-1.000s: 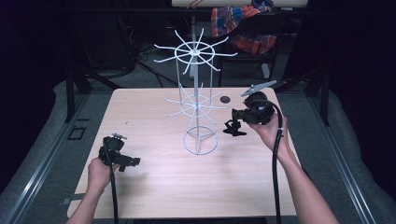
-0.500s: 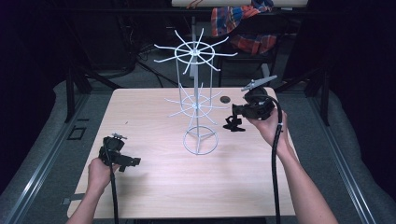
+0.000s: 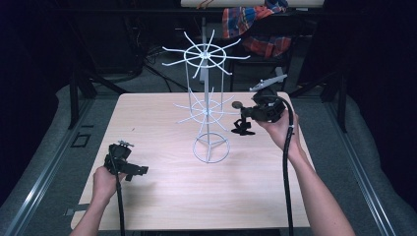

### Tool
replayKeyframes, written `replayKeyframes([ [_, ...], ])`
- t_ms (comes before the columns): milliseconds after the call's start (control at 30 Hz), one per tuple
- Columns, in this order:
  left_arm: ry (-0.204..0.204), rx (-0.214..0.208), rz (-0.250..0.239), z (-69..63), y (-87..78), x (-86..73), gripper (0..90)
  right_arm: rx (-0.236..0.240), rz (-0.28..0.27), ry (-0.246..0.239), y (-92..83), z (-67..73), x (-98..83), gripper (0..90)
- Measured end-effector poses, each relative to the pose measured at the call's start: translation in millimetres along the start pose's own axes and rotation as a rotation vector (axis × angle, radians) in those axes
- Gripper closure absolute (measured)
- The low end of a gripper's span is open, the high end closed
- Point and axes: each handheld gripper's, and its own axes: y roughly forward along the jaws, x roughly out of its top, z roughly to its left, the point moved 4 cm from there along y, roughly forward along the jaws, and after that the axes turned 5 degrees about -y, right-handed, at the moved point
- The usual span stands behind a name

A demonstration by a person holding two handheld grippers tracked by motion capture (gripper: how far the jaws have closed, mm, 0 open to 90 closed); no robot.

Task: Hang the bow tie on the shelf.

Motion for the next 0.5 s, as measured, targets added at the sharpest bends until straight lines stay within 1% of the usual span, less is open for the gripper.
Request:
replayKeyframes([
  [233,0.001,0.0,0.001,0.2,0.2,0.0,0.1,0.007,0.015,-0.012,6.7,3.6,4.7,89.4],
  [333,-0.002,-0.003,0.002,-0.2,0.4,-0.1,0.1,0.006,0.009,-0.011,10.3,5.8,7.5,89.4],
  [500,0.0,-0.004,0.002,0.2,0.5,-0.2,0.1,0.014,0.027,-0.027,17.0,7.8,11.7,89.4],
])
